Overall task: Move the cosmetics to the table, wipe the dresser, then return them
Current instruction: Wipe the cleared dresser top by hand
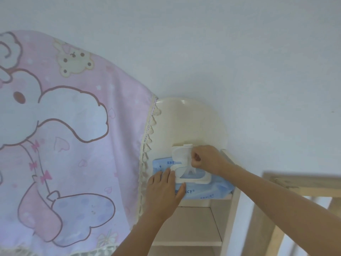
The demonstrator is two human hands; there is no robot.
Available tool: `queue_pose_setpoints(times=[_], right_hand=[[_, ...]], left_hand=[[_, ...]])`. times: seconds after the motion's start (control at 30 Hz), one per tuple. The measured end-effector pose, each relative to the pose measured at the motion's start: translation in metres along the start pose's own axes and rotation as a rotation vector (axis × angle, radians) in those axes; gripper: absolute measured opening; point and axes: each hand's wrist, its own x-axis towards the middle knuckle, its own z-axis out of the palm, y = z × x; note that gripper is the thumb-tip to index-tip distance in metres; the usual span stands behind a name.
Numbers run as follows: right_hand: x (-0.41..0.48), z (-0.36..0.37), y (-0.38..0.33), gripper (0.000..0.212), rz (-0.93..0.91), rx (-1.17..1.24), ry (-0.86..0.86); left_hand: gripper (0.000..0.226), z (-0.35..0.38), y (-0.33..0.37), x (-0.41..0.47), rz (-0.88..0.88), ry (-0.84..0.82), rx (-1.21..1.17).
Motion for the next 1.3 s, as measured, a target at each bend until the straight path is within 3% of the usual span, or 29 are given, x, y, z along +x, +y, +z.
queue_pose_setpoints(times=[0.13,0.27,0.63,0.77,0.93,1.03,1.1,1.3], right_hand=[[-0.006,-0.015,-0.001,0.014,-0.008,0.042,0.04],[-0.011,-0.026,0.001,0.012,0.001,0.056,0.081],[-0.009,-0.064,-0.001,0.024,0.093,0.27,0.24],[-0.005,-0.08,0.003,0.012,0.191,0.382,0.386],[-0.005,-0.108,0.002,0.021,0.284,0.624,0.625],[-0.008,-0.128,-0.006,0.016,0.246,0.581,0.553],[-0.015,-0.139,-0.014,0.018,0.196,0.55,0.508],[-0.037,-0.166,-0.041,0.022,0.082,0.545,0.562]], left_hand=[[0.053,0.002,0.0,0.001,-0.002,0.005,0.009],[0.053,0.002,0.0,0.0,0.0,-0.003,0.001],[0.054,0.001,0.0,0.001,0.008,0.014,-0.028],[0.053,0.001,0.0,0.001,0.01,0.024,-0.037],[0.052,-0.003,0.0,0.0,0.01,-0.013,-0.057],[0.052,-0.003,-0.003,0.002,0.034,-0.062,-0.089],[0.051,-0.005,-0.006,0.002,0.03,-0.065,-0.162],[0.069,-0.068,0.012,0.019,0.001,0.07,-0.886]])
